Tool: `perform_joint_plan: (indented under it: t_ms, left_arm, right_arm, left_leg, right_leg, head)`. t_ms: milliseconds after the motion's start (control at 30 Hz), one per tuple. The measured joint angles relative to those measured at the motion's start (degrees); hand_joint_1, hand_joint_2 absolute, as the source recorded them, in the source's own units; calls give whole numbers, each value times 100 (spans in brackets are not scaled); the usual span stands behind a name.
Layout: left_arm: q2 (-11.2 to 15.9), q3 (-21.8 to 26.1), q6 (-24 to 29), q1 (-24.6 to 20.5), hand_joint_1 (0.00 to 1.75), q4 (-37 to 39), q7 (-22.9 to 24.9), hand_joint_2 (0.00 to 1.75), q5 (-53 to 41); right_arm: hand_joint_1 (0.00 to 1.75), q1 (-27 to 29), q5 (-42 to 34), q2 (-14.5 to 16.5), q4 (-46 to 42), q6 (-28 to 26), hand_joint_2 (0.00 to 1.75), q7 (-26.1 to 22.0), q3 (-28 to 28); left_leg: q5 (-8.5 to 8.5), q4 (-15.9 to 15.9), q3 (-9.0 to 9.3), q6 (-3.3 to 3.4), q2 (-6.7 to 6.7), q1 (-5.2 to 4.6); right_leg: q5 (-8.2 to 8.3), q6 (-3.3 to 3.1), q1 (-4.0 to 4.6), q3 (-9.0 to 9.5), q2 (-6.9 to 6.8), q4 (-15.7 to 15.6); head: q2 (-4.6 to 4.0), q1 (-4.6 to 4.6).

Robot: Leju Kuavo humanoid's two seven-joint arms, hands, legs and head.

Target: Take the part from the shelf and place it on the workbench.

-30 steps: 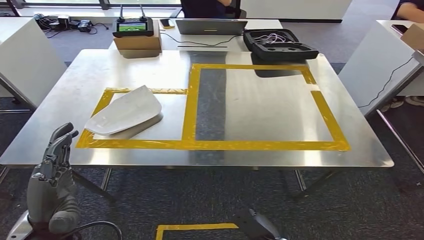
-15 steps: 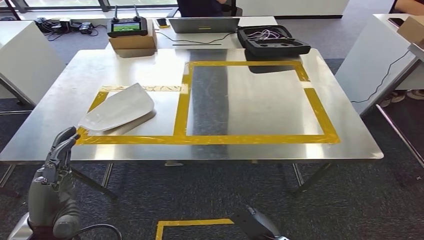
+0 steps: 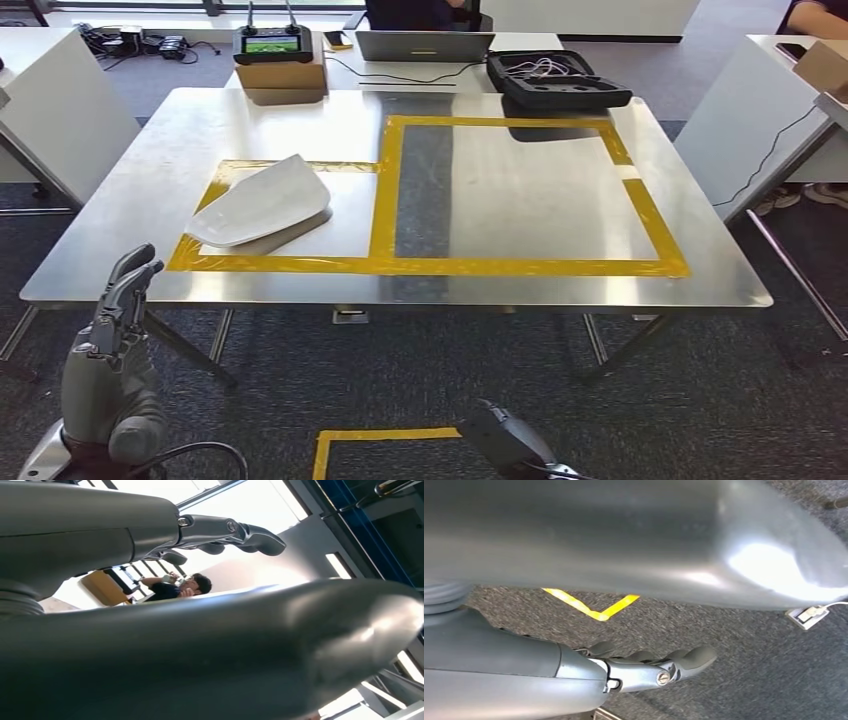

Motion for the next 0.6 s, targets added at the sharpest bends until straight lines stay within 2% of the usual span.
perform_joint_plan:
  t_ms: [33, 67, 100, 200, 233, 267, 300, 367, 400, 433, 467, 533, 567, 600]
  left_arm:
    - [-1, 0, -1, -12, 0, 10, 0, 0, 2]
    - [-2, 0, -1, -28, 0, 19, 0, 0, 7]
    - [-3, 0, -2, -43, 0, 27, 0, 0, 13]
    - [-1, 0, -3, -67, 0, 50, 0, 0, 28]
    - [1, 0, -3, -71, 0, 57, 0, 0, 31]
    - [3, 0, -3, -74, 0, 63, 0, 0, 32]
    - [5, 0, -3, -77, 0, 72, 0, 0, 33]
    - [11, 0, -3, -80, 0, 94, 0, 0, 33]
    - [14, 0, -3, -79, 0, 107, 0, 0, 33]
    - [18, 0, -3, -79, 0, 118, 0, 0, 33]
    - [21, 0, -3, -81, 0, 126, 0, 0, 34]
    - [31, 0, -3, -92, 0, 131, 0, 0, 36]
    - [34, 0, -2, -99, 0, 131, 0, 0, 38]
    - [39, 0, -2, -105, 0, 130, 0, 0, 40]
  right_arm:
    - [0, -9, -6, -1, 1, 0, 0, -3, 0]
    - [0, -19, -9, -2, 2, 0, 0, -7, 0]
    - [0, -25, -13, -2, 2, 0, 0, -10, 0]
    - [0, -15, -33, -6, 4, -2, 0, -15, 0]
    - [0, -12, -39, -7, 4, -3, 0, -16, 0]
    - [0, -13, -43, -8, 5, -4, 0, -16, 0]
    - [0, -13, -45, -8, 5, -4, 0, -16, 0]
    - [0, -10, -53, -8, 5, -4, 0, -14, 0]
    - [0, -9, -57, -8, 5, -4, 0, -13, 0]
    - [0, -9, -61, -8, 5, -3, 0, -13, 0]
    - [0, -9, -62, -7, 5, -2, 0, -14, 0]
    - [0, -14, -61, -3, 5, 11, 0, -16, 0]
    - [0, -19, -60, -2, 5, 19, 0, -17, -1]
    - [0, -25, -55, -1, 5, 29, 0, -18, -1]
  left_leg:
    - [12, 6, -8, -19, -1, -8]
    - [26, 12, -17, -47, -2, -15]
    - [41, 15, -27, -78, -1, -20]
    - [81, 8, -52, -184, -2, -14]
    - [31, 58, -74, -217, -2, -11]
    - [-94, 211, -134, -248, -3, -9]
    - [-288, 482, -240, -274, -3, -2]
    - [-711, 1221, -529, -317, -3, 2]
    - [-826, 1499, -625, -329, -2, 3]
    - [-830, 1581, -622, -333, -2, 4]
    - [-731, 1435, -503, -330, 0, 5]
    - [-424, 649, -28, -303, 5, 4]
    - [-320, 300, 160, -271, 5, -3]
    - [-271, 83, 265, -236, 3, -11]
  right_leg:
    - [132, -26, 11, 250, 3, -429]
    - [224, -54, 24, 425, 6, -755]
    - [263, -80, 39, 515, 9, -946]
    - [319, -173, 46, 487, 6, -1016]
    - [351, -212, 34, 477, 0, -1036]
    - [384, -251, 20, 462, -7, -1056]
    - [411, -277, 14, 441, -15, -1065]
    - [448, -301, 18, 369, -23, -1050]
    - [465, -300, 18, 328, -26, -1035]
    - [481, -295, 18, 290, -27, -1017]
    - [495, -285, 17, 258, -28, -998]
    - [517, -254, 19, 218, -26, -959]
    - [526, -231, 28, 202, -25, -941]
    - [539, -201, 37, 188, -24, -929]
  head:
    - [0, -1]
    - [0, -1]
    - [-1, -2]
    - [-1, -2]
    - [-1, -3]
    - [-1, -4]
    - [-1, -5]
    - [0, -7]
    - [-1, -7]
    - [-1, -7]
    - [-1, -7]
    - [-2, -7]
    - [-2, -6]
    - [-2, -5]
